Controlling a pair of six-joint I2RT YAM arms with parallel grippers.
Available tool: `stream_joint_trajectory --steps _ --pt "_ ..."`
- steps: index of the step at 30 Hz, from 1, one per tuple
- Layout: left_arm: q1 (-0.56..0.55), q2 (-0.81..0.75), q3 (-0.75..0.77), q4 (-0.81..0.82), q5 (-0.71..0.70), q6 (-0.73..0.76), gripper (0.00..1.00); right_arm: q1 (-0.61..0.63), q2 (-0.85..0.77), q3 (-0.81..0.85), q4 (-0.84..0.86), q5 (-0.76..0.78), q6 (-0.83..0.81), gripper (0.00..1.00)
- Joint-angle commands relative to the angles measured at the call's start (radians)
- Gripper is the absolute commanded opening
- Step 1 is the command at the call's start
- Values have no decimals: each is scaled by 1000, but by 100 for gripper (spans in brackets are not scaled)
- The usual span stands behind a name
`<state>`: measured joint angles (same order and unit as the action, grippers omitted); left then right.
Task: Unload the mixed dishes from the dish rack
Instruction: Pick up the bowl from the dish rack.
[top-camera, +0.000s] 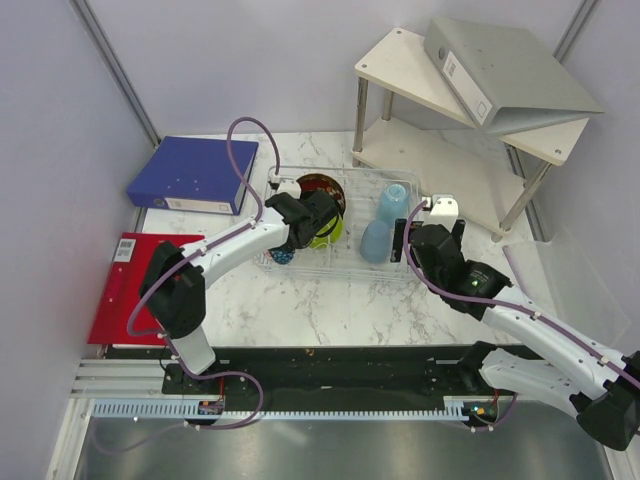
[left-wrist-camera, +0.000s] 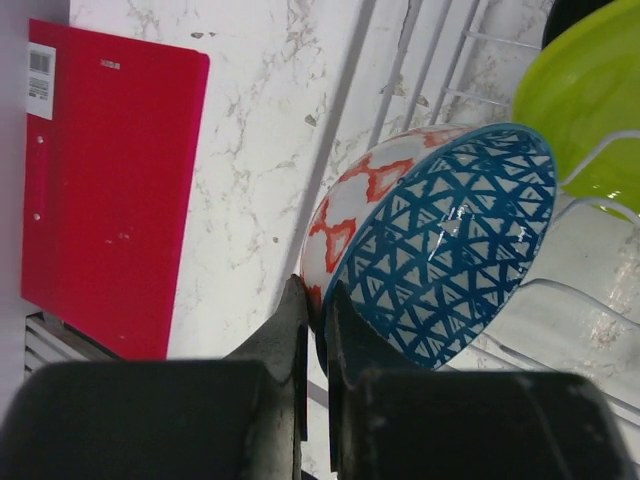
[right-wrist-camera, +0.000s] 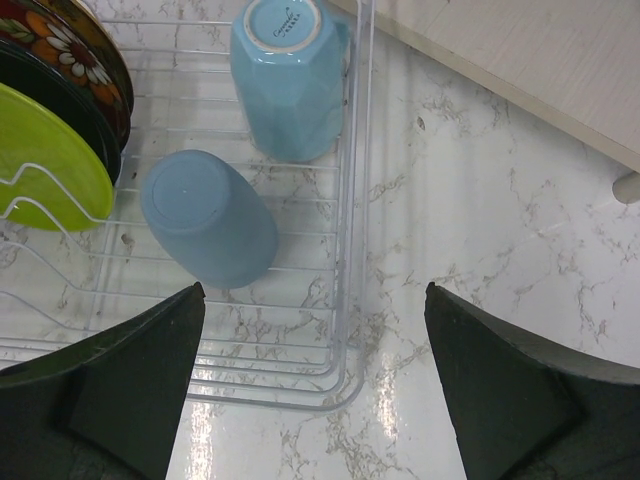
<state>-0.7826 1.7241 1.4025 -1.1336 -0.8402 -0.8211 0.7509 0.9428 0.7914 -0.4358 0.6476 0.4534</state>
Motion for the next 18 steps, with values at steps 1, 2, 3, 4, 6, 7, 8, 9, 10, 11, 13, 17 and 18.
stream_joint_trajectory --steps 1,2,3,4,6,7,8,9,10,11,13,17,18 --pt "-47 -51 104 15 -22 -47 2 4 -1 -8 23 7 19 98" --pt "-56 -44 116 8 -54 -50 2 5 -1 -8 23 7 19 98" --pt "-66 -37 122 -9 -69 -50 2 4 -1 -9 23 12 21 98" --pt "-85 -15 128 -24 -104 -65 2 4 -1 -9 26 14 19 98" --pt "-109 6 154 -76 -144 -84 2 4 -2 -11 23 18 19 98" --pt "-131 20 165 -100 -164 -114 2 4 -6 -11 23 20 21 98" --pt "-142 40 190 -123 -203 -131 2 4 -9 -11 25 20 19 98" --pt "-159 51 203 -174 -217 -151 2 4 -12 -12 23 21 19 98" --pt "-165 58 217 -192 -239 -179 2 4 -12 -12 23 24 19 98" --pt "-171 66 236 -209 -246 -188 2 4 -15 -14 25 23 19 98" --pt "-181 66 253 -235 -258 -199 2 5 -16 -14 23 21 21 98" --pt "-185 52 288 -274 -280 -207 2 5 -25 -6 22 20 22 98" --pt "-185 42 302 -293 -281 -222 2 4 -27 -3 20 18 27 98"
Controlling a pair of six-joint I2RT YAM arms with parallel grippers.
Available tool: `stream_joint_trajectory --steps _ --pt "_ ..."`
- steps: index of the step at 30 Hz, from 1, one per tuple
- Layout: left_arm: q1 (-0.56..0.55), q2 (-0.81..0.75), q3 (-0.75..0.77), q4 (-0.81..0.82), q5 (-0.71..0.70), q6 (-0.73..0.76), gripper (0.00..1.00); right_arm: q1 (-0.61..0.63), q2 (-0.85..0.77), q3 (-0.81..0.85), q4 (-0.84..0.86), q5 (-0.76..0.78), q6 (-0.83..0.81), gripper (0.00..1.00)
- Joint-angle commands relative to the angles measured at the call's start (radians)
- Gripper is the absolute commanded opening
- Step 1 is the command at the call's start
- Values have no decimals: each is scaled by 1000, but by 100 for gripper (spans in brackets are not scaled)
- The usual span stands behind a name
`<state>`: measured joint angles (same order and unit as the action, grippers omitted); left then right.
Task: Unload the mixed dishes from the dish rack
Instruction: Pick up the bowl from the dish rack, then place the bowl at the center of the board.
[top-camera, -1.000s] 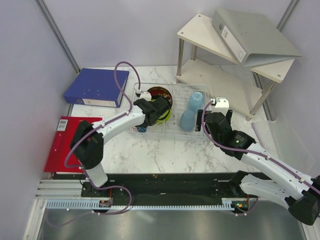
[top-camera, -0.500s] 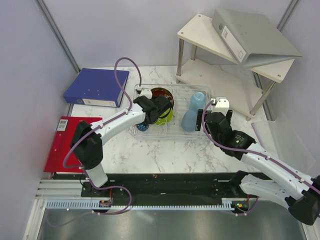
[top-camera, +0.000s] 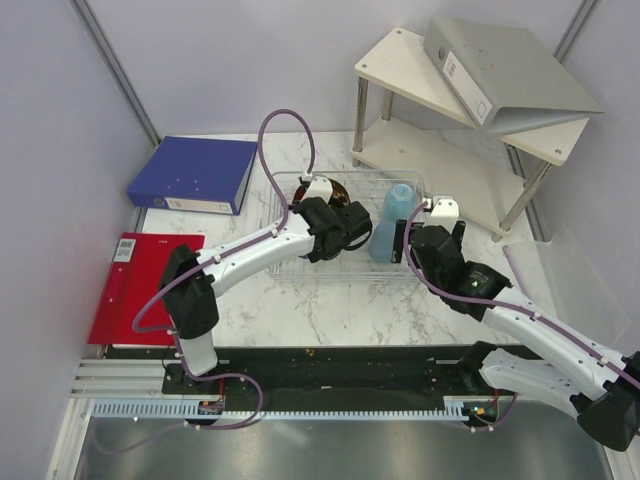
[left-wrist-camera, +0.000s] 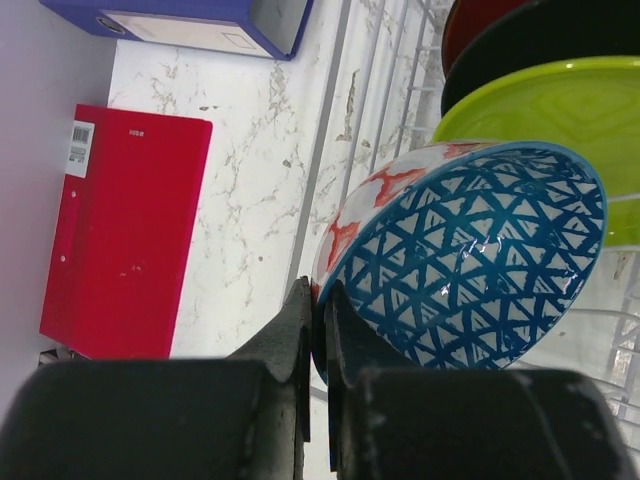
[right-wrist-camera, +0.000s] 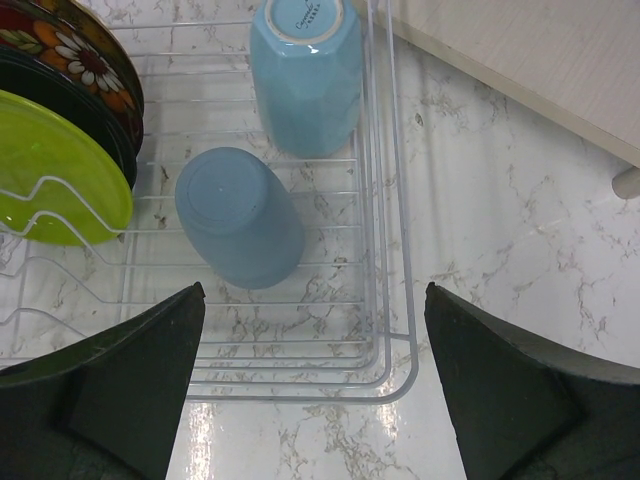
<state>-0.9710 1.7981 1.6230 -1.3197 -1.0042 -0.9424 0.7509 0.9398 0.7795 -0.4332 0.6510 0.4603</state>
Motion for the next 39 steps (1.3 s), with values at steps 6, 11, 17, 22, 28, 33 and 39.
stream_joint_trajectory --steps 6,11,17,22,28,33,39 --pt "5 -167 147 -55 -61 -17 2 4 -35 73 -13 -54 37 98" --pt "57 -460 -50 394 376 298 2 4 -61 165 -22 -168 61 98" --pt "164 -507 -138 585 834 344 2 4 -43 318 -88 -280 97 98" --pt "166 -444 -117 605 875 343 2 5 -9 380 -113 -336 100 98" --pt "164 -350 -61 599 892 332 2 4 45 396 -125 -333 87 98" --pt "161 -327 -43 600 900 330 2 4 79 382 -124 -340 78 96" --pt "153 -319 -45 602 918 333 2 5 154 376 -124 -340 52 86"
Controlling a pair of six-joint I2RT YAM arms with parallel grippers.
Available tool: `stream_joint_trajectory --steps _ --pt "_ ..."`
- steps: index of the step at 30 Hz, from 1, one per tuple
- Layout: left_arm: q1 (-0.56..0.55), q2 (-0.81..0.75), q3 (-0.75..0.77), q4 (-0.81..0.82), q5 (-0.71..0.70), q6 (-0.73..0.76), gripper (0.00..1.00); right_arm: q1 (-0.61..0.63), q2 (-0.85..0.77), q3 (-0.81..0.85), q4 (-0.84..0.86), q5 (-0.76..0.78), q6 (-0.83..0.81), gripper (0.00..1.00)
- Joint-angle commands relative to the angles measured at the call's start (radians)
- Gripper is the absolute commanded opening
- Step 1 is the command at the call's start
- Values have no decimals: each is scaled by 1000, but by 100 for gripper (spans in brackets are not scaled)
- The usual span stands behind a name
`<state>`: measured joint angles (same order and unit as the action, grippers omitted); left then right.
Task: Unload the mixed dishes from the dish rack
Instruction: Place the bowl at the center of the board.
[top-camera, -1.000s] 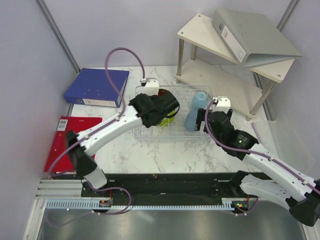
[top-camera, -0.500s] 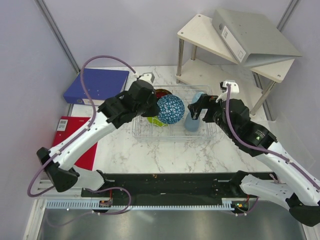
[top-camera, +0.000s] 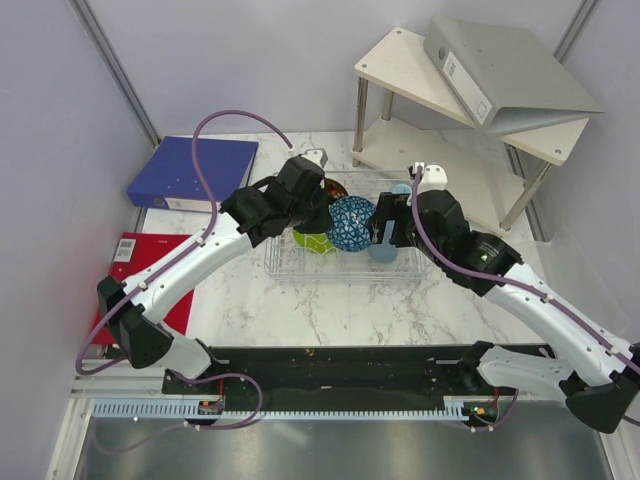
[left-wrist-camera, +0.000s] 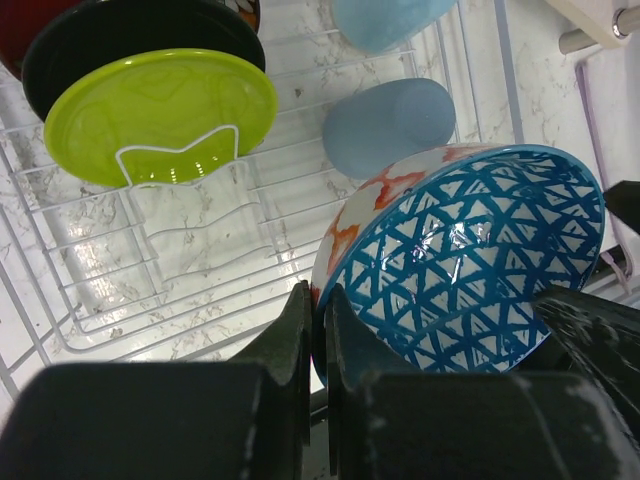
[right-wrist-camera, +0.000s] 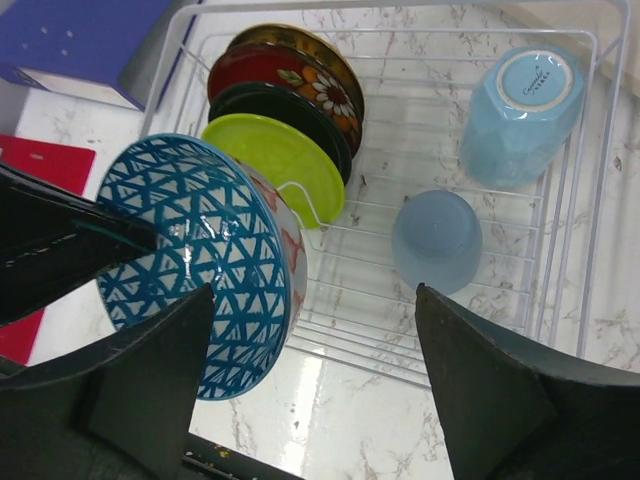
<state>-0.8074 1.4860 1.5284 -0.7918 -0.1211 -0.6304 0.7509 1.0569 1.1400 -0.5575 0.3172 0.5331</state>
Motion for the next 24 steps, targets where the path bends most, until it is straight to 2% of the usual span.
stream_joint_trajectory --steps 1,3,7,9,12,13,14,16,18,19,20,24 --pt "-10 -10 49 72 35 21 2 5 49 7 4 0 -24 83" --pt "-13 -15 41 72 37 26 2 5 64 -2 13 6 -27 74" --pt "-18 -27 27 74 46 29 2 4 92 -22 50 -3 -35 70" --pt "-19 -35 19 75 55 29 2 5 106 -23 63 -16 -35 62" --pt "-21 -49 6 83 61 31 2 4 104 -26 76 -20 -28 31" --pt "-22 -53 3 86 60 32 2 4 101 -28 77 -15 -31 11" --pt "-22 -58 -5 85 57 37 2 4 98 -28 77 2 -27 0" --pt "-22 -70 -10 85 41 52 2 4 80 -32 73 26 -9 0" --pt "-22 -88 -16 78 -9 57 39 2 49 -26 48 89 19 0" --pt "-19 -99 -19 71 -46 40 64 2 38 -20 30 121 28 0" --pt "-19 -111 -31 65 -105 35 99 -1 26 -11 -19 204 34 0" --pt "-3 -182 -63 65 -192 2 99 -62 -50 30 -175 348 90 0"
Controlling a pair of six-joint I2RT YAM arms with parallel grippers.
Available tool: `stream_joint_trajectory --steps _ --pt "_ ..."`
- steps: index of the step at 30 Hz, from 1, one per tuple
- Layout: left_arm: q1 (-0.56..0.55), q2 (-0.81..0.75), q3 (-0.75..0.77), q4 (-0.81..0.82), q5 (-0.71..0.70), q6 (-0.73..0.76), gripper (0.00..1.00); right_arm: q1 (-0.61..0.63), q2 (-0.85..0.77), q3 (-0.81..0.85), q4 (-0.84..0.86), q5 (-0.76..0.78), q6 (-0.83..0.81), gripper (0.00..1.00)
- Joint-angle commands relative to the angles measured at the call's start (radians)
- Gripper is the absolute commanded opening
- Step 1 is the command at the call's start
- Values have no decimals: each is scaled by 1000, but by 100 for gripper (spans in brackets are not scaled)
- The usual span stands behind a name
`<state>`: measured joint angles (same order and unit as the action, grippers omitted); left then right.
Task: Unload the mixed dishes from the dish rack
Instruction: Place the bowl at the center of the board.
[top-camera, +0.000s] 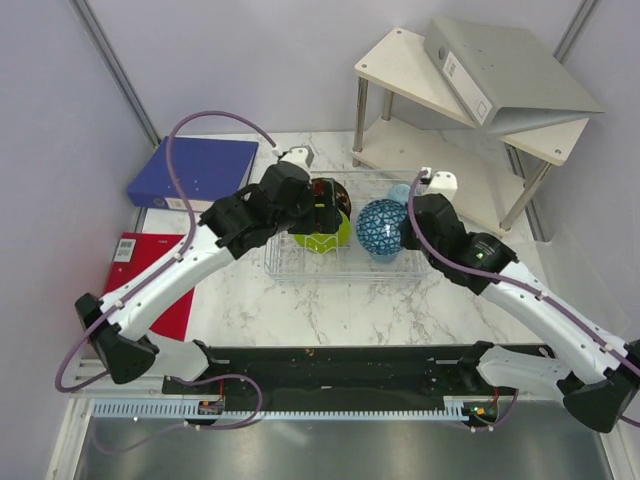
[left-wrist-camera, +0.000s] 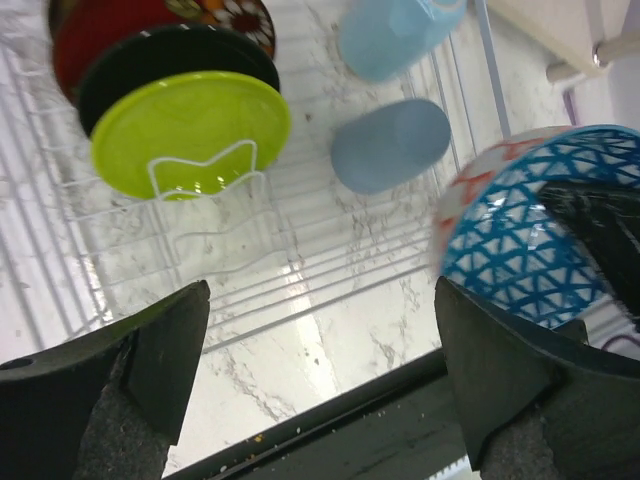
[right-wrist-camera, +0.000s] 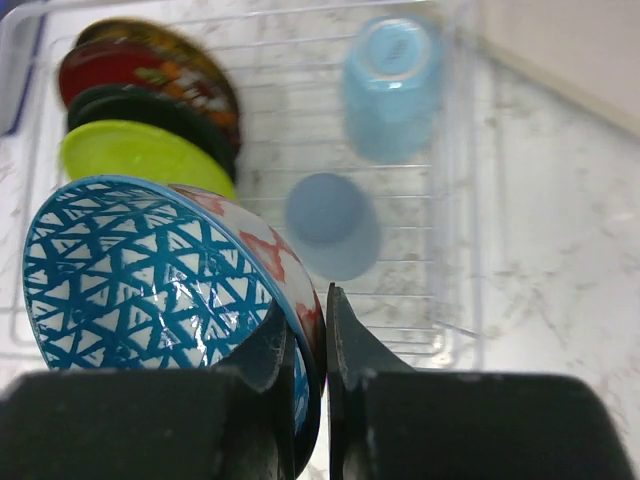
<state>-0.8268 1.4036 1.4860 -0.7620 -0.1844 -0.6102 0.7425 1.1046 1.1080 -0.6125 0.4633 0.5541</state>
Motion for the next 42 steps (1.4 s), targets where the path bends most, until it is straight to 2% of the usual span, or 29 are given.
stream_joint_trajectory --steps 1,3,7,11,15,21,24,31,39,40,42 --pt "28 -126 -39 35 -138 -31 99 -116 -116 59 -145 199 95 0" --pt "31 -153 -61 47 -156 -39 99 -242 -175 29 -191 154 119 0" --pt "37 -207 -134 76 -153 -46 99 -406 -248 -39 -243 71 200 0" --pt "40 -233 -170 79 -152 -42 99 -518 -250 -109 -263 11 265 0" --pt "40 -270 -211 81 -165 -42 99 -632 -224 -183 -237 -87 299 0" --pt "41 -314 -273 87 -168 -54 99 -756 -152 -330 -101 -164 337 0" --pt "41 -327 -293 89 -167 -59 99 -793 -105 -381 0 -155 345 0" --pt "41 -330 -322 93 -148 -66 99 -821 112 -387 204 -164 333 0" --pt "41 -325 -349 98 -141 -79 99 -858 201 -467 410 -264 342 0" --pt "41 -325 -351 96 -142 -79 99 -859 207 -470 410 -267 337 1" --pt "41 -321 -351 98 -141 -74 99 -862 218 -479 408 -276 325 10"
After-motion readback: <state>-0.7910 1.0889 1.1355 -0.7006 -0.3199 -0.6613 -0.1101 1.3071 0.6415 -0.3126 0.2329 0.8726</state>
